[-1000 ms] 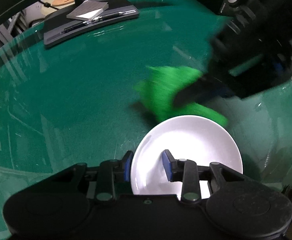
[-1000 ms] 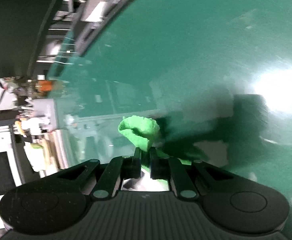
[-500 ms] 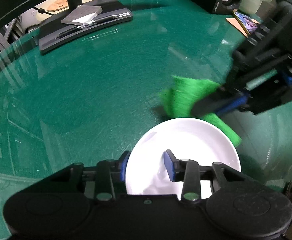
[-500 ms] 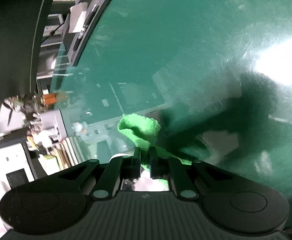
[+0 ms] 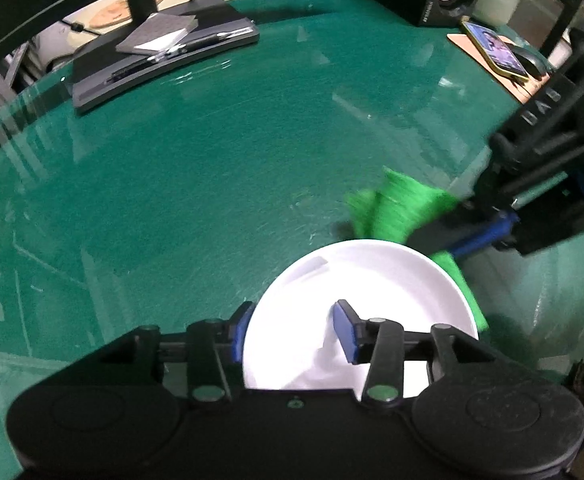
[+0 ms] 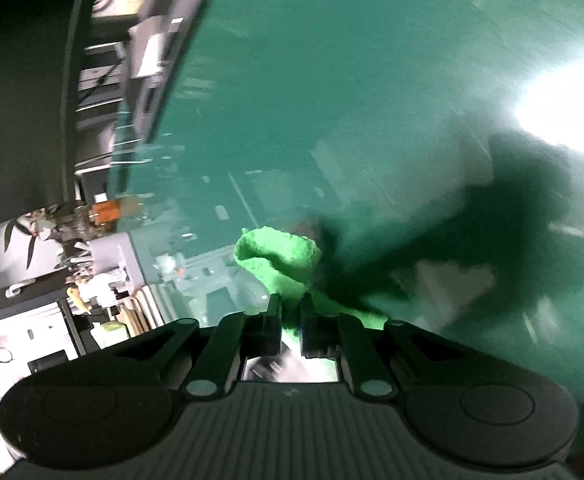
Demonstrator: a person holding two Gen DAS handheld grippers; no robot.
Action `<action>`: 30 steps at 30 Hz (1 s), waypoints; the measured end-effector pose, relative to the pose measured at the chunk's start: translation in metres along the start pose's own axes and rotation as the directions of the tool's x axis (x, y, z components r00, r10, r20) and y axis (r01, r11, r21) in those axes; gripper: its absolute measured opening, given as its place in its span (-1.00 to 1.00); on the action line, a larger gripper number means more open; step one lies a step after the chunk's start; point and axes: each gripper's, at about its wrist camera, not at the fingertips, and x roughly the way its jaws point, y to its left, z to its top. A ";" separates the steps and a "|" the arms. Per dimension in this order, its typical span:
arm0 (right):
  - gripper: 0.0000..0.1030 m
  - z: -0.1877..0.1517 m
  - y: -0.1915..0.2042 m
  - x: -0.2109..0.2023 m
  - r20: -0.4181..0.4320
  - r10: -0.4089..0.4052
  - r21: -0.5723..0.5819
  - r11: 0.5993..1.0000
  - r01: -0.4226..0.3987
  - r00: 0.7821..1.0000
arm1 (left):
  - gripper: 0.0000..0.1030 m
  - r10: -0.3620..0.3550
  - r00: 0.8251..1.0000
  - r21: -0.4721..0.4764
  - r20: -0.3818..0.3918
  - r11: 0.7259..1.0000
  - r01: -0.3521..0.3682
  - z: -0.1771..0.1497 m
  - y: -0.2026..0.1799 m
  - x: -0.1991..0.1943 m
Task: Clean bowl
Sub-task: 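Hold the bowl with the left gripper while the right gripper rubs the cloth over the rim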
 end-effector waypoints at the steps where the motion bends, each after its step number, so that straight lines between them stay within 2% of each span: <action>1: -0.82 -0.002 -0.004 -0.003 0.005 0.008 0.009 1.000 -0.008 1.000 | -0.17 -0.005 1.000 0.015 0.003 1.000 0.005 0.000 -0.002 0.000; 7: -0.82 -0.013 -0.020 -0.010 0.042 0.004 0.075 0.997 -0.007 0.999 | -0.17 -0.021 0.999 0.065 0.027 0.998 0.019 -0.007 -0.018 -0.004; 10: -0.81 -0.011 -0.019 -0.005 0.044 -0.001 0.082 0.997 -0.003 0.999 | -0.17 -0.009 1.000 0.037 0.026 0.999 0.008 -0.009 -0.022 -0.006; 17: -0.81 -0.001 -0.011 0.007 0.003 0.038 -0.018 0.999 -0.038 0.999 | -0.16 0.028 0.999 -0.084 -0.015 0.996 -0.029 -0.011 -0.028 -0.007; 20: -0.81 -0.002 -0.025 -0.006 -0.029 0.053 0.000 0.999 -0.053 0.998 | -0.16 0.043 0.999 -0.109 -0.027 0.993 -0.046 -0.010 -0.030 -0.007; 23: -0.81 0.000 -0.047 -0.011 -0.077 0.078 0.071 0.995 -0.073 0.994 | -0.15 0.055 0.998 -0.144 -0.032 0.988 -0.059 -0.011 -0.031 -0.008; 30: -0.80 0.009 -0.018 0.017 -0.064 0.094 0.019 0.995 -0.093 0.993 | -0.14 0.073 0.997 -0.137 -0.024 0.988 -0.076 -0.013 -0.034 -0.011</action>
